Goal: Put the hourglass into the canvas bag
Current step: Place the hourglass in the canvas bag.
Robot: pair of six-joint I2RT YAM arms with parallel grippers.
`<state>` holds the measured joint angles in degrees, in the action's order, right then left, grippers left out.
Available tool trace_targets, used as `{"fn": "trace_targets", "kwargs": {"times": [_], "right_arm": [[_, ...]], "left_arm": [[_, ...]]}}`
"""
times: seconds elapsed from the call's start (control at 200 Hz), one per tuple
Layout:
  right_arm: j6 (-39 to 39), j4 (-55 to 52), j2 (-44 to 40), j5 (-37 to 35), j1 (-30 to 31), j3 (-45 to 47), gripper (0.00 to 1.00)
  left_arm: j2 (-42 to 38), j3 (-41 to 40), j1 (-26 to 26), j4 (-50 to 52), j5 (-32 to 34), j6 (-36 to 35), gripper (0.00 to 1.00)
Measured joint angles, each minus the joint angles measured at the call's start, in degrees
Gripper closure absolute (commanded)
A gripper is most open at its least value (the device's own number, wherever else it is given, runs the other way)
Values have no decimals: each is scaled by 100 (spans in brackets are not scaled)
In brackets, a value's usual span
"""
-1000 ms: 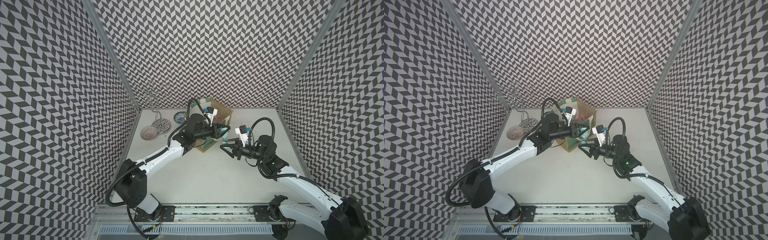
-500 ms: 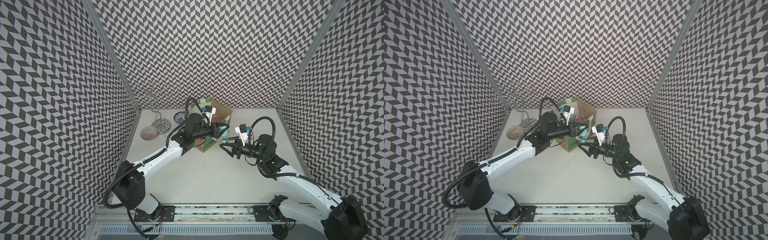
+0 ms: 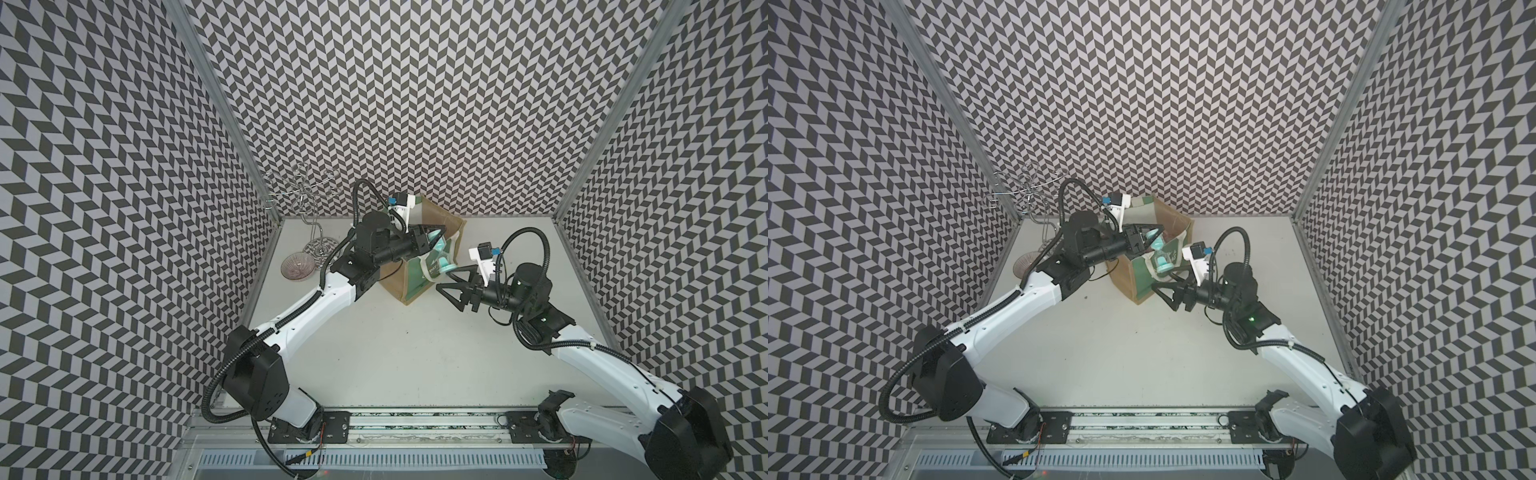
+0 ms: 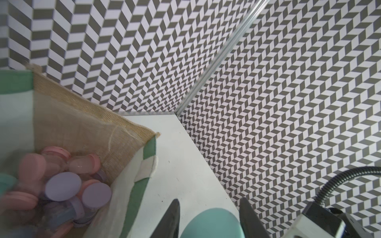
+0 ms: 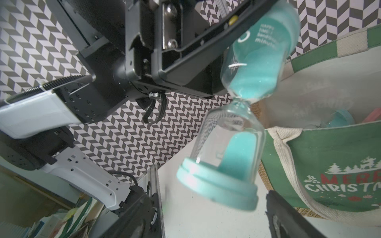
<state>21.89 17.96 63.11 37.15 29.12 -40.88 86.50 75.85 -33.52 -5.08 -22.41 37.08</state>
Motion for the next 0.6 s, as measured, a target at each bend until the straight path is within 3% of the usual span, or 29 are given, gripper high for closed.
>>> {"fn": "trace_targets", "kwargs": {"times": [0.3, 0.601], "right_arm": [[61, -177, -374, -1220, -20, -22, 1], [136, -396, -162, -2000, -79, -22, 1]], "left_arm": [[409, 868, 481, 411, 800, -542, 76], [1637, 1576, 619, 933, 1746, -1080, 73]]}}
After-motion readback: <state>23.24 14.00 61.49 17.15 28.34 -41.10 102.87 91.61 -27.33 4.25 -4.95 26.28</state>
